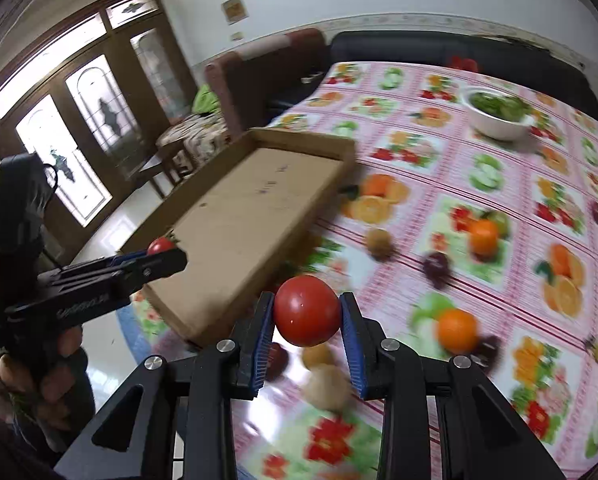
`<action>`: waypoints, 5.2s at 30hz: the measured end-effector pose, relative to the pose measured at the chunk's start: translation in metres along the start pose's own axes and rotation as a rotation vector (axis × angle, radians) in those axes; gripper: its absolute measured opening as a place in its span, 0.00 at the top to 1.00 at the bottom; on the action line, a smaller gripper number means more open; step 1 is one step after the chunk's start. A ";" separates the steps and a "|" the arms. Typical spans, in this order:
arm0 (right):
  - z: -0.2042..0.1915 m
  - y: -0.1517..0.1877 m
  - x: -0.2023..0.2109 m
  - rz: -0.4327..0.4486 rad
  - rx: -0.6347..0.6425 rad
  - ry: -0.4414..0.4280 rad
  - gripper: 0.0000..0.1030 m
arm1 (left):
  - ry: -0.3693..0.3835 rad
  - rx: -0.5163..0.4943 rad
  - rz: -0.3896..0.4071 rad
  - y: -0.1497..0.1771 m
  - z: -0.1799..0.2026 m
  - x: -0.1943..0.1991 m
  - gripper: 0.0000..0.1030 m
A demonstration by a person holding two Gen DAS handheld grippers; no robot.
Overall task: Organize fruits
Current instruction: 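Carry both tomatoes into the cardboard box and open both tools, then grasp the brown kiwi with the left tool while the right tool grasps a dark plum, then lower the kiwi and the plum into the cardboard box and open both tools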
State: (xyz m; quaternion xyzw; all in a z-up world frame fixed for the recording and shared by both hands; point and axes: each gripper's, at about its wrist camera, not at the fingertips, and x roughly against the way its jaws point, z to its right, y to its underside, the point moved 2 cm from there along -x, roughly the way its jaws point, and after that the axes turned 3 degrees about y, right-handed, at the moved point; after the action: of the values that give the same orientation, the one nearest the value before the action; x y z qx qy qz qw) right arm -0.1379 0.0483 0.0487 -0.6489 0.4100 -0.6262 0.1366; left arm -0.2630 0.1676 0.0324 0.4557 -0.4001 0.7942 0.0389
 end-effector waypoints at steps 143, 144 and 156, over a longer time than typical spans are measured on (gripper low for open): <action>0.104 0.052 0.052 0.068 -0.164 0.150 0.76 | -0.055 -0.234 -0.055 -0.002 0.139 -0.052 0.75; 0.100 0.050 0.052 0.071 -0.157 0.143 0.76 | -0.061 -0.227 -0.048 -0.002 0.135 -0.050 0.75; 0.059 0.033 0.040 0.065 -0.077 0.103 0.76 | -0.092 -0.166 -0.012 -0.008 0.095 -0.036 0.75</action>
State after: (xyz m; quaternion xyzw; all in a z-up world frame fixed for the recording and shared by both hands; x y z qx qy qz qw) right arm -0.0994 -0.0201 0.0436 -0.6068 0.4611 -0.6380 0.1105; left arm -0.1726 0.1200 0.0352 0.4892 -0.4631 0.7364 0.0628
